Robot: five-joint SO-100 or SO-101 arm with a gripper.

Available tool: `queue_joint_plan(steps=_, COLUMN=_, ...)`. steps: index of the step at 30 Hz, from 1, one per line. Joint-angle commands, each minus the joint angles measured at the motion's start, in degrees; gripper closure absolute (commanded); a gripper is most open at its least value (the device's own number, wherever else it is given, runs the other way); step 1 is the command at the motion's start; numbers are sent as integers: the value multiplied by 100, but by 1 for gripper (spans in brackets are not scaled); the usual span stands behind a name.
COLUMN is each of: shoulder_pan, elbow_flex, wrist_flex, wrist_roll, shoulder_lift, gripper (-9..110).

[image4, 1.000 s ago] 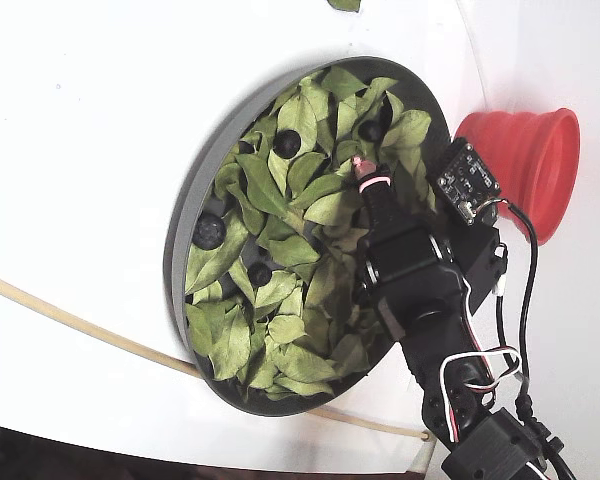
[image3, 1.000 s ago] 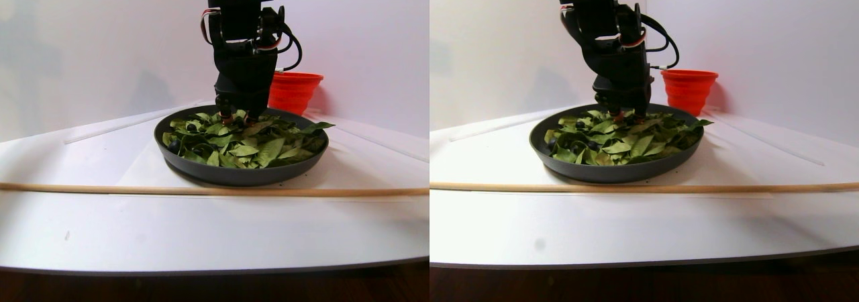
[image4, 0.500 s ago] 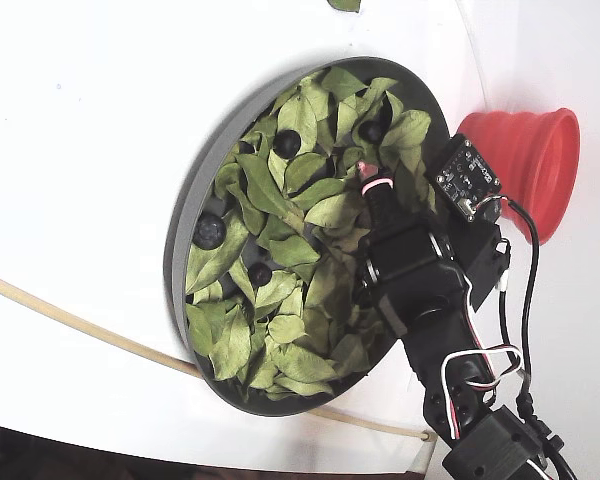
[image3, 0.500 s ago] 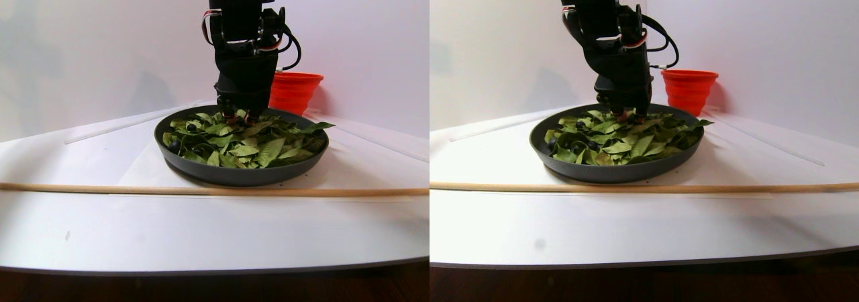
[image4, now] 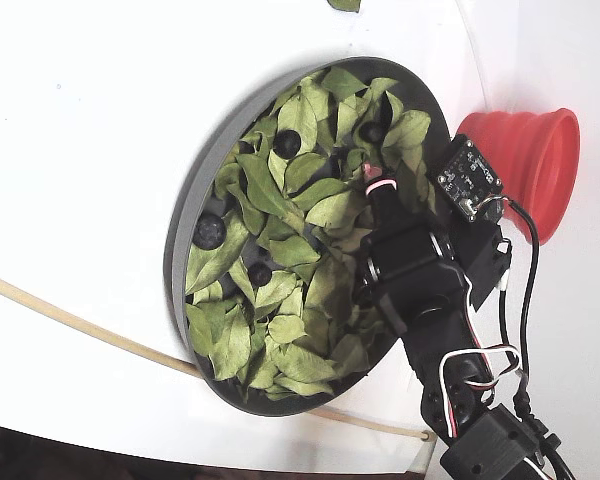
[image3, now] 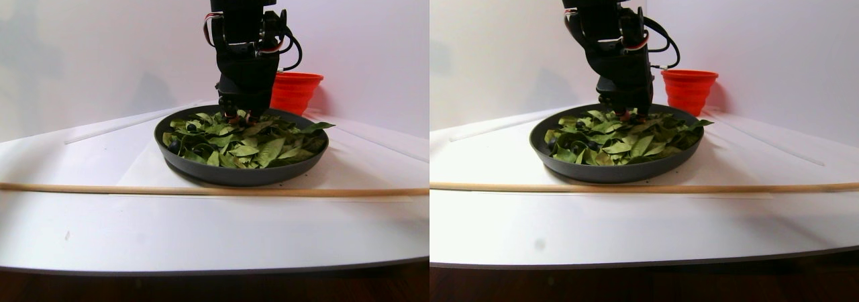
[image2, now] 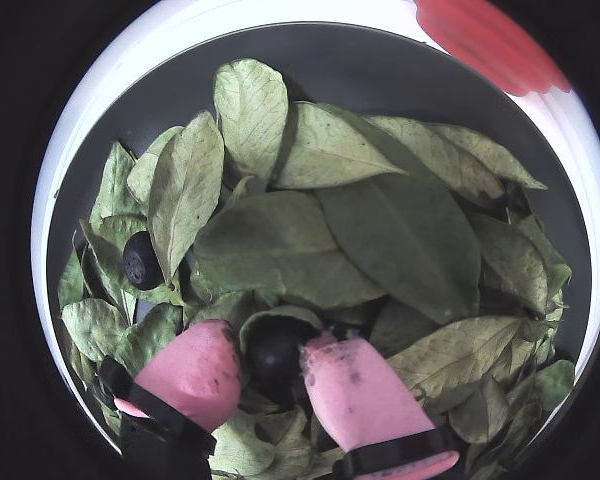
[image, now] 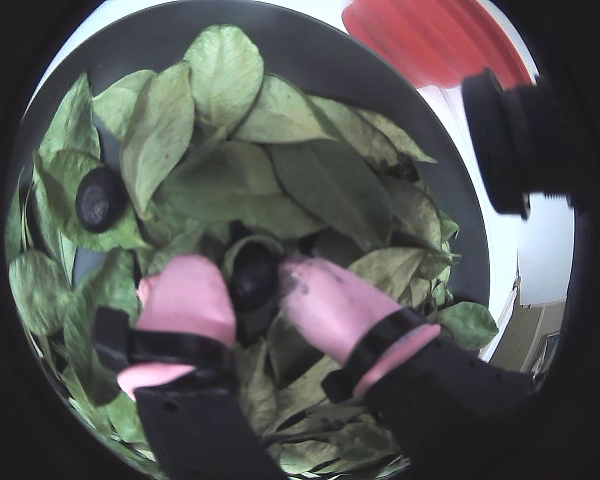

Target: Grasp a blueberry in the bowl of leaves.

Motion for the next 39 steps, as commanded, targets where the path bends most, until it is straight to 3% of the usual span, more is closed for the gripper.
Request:
queue_joint_plan(steps=1, shoulder_pan=158, elbow_flex=35, wrist_flex=53, wrist_roll=-114, shoulder_lift=281, gripper=91)
queue_joint_plan(steps=39, shoulder_pan=246, elbow_flex=492, wrist_flex=-18, wrist_roll=-404, shoulder_lift=1433, gripper=92)
